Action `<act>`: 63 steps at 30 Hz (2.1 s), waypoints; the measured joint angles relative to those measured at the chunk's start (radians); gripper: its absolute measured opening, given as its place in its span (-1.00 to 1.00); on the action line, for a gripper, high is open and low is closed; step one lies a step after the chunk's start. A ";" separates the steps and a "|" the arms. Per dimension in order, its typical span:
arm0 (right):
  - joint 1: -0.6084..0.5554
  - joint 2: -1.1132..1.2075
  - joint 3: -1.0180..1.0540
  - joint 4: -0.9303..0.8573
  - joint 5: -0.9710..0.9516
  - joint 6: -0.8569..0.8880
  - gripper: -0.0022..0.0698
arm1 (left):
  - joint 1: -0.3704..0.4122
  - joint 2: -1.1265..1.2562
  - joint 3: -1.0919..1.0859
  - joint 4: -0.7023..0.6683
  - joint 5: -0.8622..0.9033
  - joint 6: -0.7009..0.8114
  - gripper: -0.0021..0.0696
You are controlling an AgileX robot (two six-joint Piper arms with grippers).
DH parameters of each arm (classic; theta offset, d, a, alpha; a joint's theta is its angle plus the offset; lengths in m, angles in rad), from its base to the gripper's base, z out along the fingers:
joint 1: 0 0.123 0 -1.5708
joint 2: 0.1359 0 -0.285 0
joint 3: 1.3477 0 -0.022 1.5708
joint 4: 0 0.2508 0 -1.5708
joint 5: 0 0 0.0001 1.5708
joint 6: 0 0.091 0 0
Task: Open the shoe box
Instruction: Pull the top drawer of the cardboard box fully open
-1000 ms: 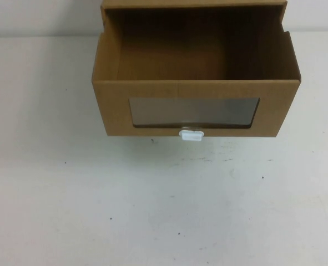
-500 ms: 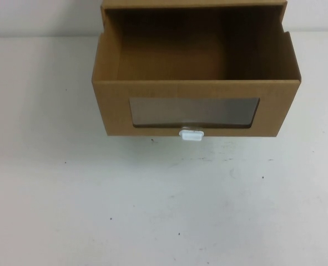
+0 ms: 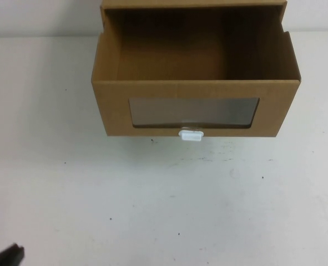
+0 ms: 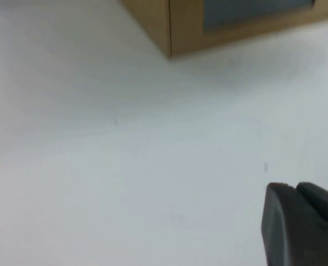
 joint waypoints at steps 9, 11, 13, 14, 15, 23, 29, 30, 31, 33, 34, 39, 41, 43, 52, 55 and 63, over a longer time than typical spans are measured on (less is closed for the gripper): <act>0.000 -0.002 0.000 0.000 0.000 0.000 -0.99 | 0.000 0.000 0.131 0.000 -0.127 -0.002 -0.95; 0.000 -0.004 0.000 0.000 0.000 0.000 -0.99 | 0.013 -0.008 0.131 0.025 -0.155 -0.014 -0.95; 0.000 -0.004 0.000 0.000 0.003 0.000 -0.99 | 0.049 -0.034 0.131 0.051 -0.162 -0.025 -0.95; 0.000 -0.004 0.000 0.000 0.008 0.000 -0.99 | 0.077 -0.050 0.131 0.058 -0.153 -0.027 -0.95; 0.000 -0.006 0.000 0.000 0.015 0.000 -0.99 | 0.110 -0.067 0.131 0.066 -0.139 -0.029 -0.95; 0.000 -0.006 0.000 0.000 0.034 0.000 -0.99 | 0.325 -0.122 0.131 0.103 -0.048 -0.033 -0.95; 0.000 -0.006 0.000 0.000 0.042 0.000 -0.99 | 0.338 -0.126 0.131 0.103 -0.047 -0.033 -0.95; 0.000 -0.006 0.000 0.000 0.047 0.000 -0.99 | 0.338 -0.126 0.131 0.103 -0.047 -0.033 -0.95; 0.000 -0.006 0.000 0.000 0.049 0.000 -0.99 | 0.338 -0.126 0.131 0.103 -0.047 -0.033 -0.95; 0.000 -0.006 0.000 0.000 0.049 0.000 -0.99 | 0.338 -0.126 0.131 0.103 -0.047 -0.033 -0.95; 0.000 -0.006 0.000 0.000 0.051 0.000 -0.99 | 0.338 -0.126 0.131 0.103 -0.047 -0.033 -0.95; 0.000 -0.006 0.000 0.000 0.052 0.000 -0.99 | 0.338 -0.126 0.131 0.103 -0.047 -0.033 -0.95; 0.000 -0.006 0.000 0.000 0.052 0.000 -0.99 | 0.338 -0.126 0.131 0.103 -0.047 -0.033 -0.95; 0.000 -0.006 0.000 0.000 0.053 0.000 -0.99 | 0.338 -0.126 0.131 0.103 -0.047 -0.033 -0.95; -0.224 -0.031 0.000 0.000 0.115 0.000 -0.99 | 0.338 -0.126 0.131 0.103 -0.047 -0.033 -0.95; -0.421 -0.030 0.000 0.000 0.142 -0.002 -0.99 | 0.338 -0.126 0.131 0.103 -0.047 -0.033 -0.95; -0.963 -0.033 0.000 0.000 0.740 0.111 -0.99 | 0.338 -0.126 0.131 0.103 -0.047 -0.033 -0.95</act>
